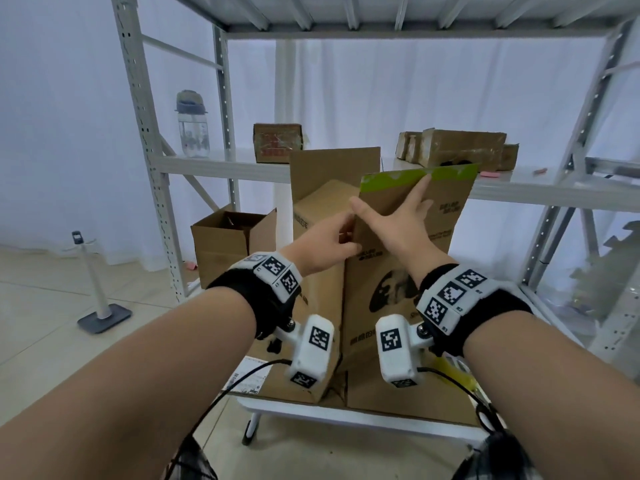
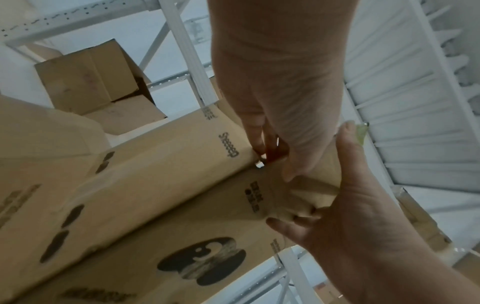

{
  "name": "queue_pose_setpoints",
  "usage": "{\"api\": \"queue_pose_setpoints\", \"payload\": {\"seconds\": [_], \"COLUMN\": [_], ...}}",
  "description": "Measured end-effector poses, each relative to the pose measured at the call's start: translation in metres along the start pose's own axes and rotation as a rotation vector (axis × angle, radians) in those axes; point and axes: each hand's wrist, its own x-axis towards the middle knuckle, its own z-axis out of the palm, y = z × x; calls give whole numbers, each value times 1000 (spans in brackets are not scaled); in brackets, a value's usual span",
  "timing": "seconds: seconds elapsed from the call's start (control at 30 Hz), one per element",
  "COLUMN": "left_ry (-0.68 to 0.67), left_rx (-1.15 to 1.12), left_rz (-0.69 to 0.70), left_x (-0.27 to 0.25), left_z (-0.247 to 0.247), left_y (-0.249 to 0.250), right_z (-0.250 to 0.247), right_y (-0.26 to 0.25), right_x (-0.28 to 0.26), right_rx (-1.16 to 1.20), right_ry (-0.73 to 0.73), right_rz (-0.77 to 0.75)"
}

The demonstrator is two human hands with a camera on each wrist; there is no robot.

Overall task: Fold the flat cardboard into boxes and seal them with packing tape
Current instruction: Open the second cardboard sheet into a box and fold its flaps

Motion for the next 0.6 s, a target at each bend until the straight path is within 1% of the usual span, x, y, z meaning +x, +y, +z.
{"api": "queue_pose_setpoints", "payload": {"seconds": [0.07,0.2,0.3,0.43,0.5,0.6], "left_ry": [-62,-126,-73,28,67,128], "left_rx": [28,270,357,519,532,566], "left_rz": [-8,-72,-110,-152,-184,-158], "left_x": [-2,-3,-6,-5,-4,-2], "left_z": [-4,-15,-20,-25,-26,-26], "left_y": [2,-5,-18,-30,-30,-23], "right_z": [3,8,-1,-15,-15,-11], "right_y": [-4,-15,-17,-11,-9,-5], "right_x": [-2,-2,4,8,8,8], "right_rx": [-43,-95,-3,233,303,396], "right_ry": [18,114,217,293,356,393], "right_rz": [0,-33,22,54,71,37]}}
